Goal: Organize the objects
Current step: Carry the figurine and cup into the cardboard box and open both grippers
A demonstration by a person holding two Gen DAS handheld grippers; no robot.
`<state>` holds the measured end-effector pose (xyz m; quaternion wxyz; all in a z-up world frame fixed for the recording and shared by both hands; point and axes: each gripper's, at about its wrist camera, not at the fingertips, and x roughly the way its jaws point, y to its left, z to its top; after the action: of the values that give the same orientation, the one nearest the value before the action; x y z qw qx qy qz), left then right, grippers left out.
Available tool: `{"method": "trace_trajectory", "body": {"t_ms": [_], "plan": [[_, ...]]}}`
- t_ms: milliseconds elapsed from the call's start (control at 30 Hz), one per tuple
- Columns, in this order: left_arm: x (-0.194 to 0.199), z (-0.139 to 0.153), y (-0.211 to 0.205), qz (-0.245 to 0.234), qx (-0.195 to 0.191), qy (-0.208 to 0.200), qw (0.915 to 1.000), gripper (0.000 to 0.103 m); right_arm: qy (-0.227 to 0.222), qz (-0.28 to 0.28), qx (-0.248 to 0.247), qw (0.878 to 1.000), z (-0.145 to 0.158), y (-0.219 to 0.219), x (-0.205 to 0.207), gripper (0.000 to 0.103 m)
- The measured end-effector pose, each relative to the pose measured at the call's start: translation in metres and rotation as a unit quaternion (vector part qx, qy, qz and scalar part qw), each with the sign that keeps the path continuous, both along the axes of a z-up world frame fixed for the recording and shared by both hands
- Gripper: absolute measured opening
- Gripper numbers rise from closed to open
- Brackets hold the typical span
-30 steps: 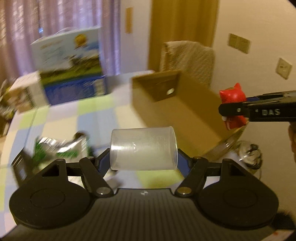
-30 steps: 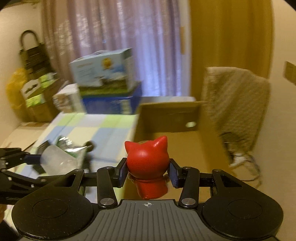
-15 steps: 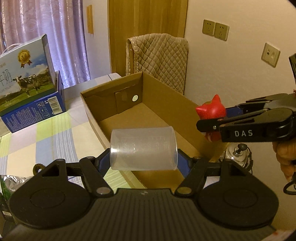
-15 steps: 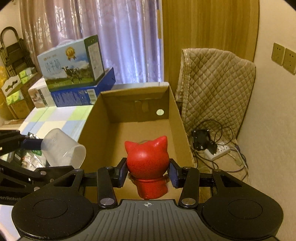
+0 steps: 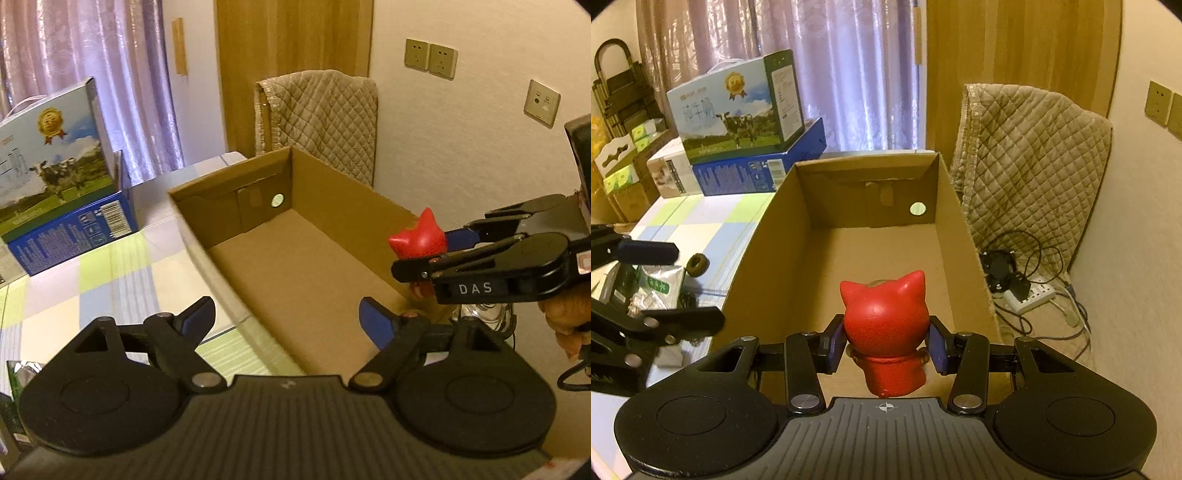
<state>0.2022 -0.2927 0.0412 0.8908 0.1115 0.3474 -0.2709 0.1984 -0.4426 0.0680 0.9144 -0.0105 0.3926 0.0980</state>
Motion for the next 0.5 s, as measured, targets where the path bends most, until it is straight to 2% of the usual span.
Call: {"method": "trace_trajectory", "body": {"t_ms": [400,500], "plan": [[-0.003,-0.007,0.039,0.033,-0.002,0.016,0.9993,0.084,-0.01,0.029,-0.011,0.999,-0.007,0.022,0.004,0.043],[-0.004,-0.008,0.046,0.039,-0.002,0.017,0.9991,0.084,-0.014,0.037,-0.024,0.999,-0.008,0.029,0.005,0.046]]}}
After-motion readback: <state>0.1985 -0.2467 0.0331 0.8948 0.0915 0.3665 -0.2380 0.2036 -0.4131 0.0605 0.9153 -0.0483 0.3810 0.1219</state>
